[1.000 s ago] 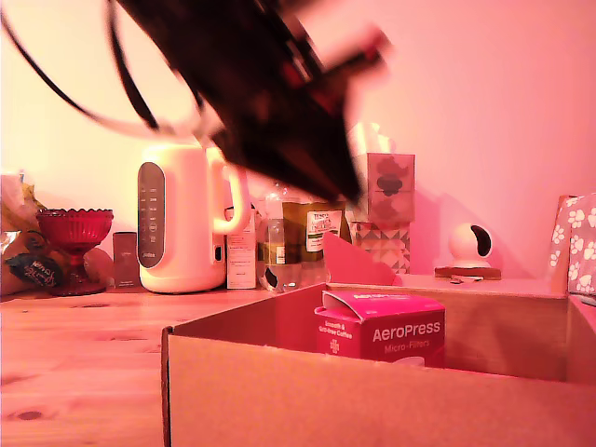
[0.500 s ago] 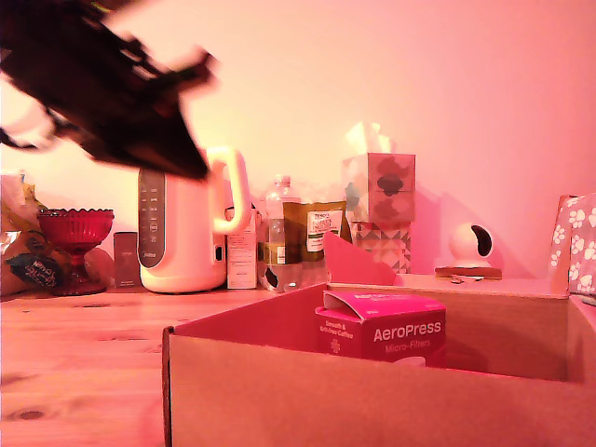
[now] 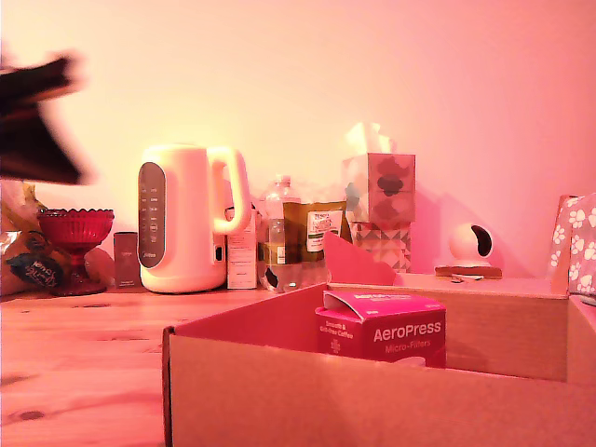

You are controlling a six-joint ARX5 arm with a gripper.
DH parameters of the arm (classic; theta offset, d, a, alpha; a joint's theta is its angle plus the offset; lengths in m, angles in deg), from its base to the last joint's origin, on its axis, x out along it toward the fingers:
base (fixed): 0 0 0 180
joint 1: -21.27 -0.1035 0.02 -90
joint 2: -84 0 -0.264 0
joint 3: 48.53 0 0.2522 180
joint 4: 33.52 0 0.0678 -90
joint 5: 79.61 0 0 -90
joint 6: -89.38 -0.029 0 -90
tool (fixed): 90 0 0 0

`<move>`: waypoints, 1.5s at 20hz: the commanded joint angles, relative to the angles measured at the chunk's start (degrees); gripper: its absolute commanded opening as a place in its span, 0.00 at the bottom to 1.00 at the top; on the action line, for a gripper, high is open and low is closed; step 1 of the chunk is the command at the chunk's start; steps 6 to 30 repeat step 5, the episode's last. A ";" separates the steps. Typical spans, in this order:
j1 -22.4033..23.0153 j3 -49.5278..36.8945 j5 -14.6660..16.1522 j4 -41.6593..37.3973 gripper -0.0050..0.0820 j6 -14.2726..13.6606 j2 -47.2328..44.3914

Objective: Pick the red carton of coffee filters and place it in the cardboard box

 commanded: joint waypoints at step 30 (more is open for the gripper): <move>-5.46 -1.77 2.62 5.77 0.03 0.46 12.39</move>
